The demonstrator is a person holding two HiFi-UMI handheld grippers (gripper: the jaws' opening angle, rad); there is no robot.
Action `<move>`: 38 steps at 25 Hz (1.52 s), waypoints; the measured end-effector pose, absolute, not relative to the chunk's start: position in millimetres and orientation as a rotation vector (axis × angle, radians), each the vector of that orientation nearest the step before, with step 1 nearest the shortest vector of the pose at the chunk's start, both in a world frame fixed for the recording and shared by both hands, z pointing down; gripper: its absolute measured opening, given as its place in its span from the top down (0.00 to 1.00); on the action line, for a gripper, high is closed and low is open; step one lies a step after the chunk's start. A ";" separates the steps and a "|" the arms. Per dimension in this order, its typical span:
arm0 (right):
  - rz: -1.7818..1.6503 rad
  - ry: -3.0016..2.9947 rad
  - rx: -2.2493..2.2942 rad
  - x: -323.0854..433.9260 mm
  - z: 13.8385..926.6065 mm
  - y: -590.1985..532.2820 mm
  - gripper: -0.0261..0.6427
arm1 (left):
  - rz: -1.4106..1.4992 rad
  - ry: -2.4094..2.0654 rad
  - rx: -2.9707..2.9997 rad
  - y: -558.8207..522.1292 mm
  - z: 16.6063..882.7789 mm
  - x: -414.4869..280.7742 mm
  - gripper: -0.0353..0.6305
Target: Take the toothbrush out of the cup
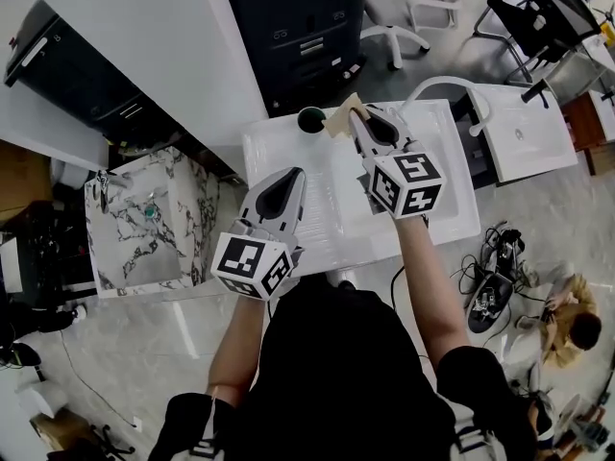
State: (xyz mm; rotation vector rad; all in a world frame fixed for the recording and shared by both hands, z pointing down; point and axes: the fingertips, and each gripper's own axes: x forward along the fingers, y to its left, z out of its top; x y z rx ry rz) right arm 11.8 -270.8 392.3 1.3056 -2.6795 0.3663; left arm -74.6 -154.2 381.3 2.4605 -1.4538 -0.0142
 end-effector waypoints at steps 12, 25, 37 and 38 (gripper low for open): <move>0.389 -2.749 1.205 56.8 389.8 -180.0 0.89 | 0.048 -1.487 2.446 -89.8 378.2 -23.6 0.92; 0.368 -2.785 1.190 107.7 381.3 -93.9 0.91 | 0.070 -1.510 2.415 -28.7 385.0 14.5 0.92; 0.299 -2.797 1.195 129.3 368.3 -42.1 0.91 | 0.036 -1.511 2.463 -10.5 374.9 35.2 0.92; 0.303 -2.798 1.199 130.9 368.4 -39.7 0.91 | 0.035 -1.512 2.466 -9.6 373.8 35.9 0.92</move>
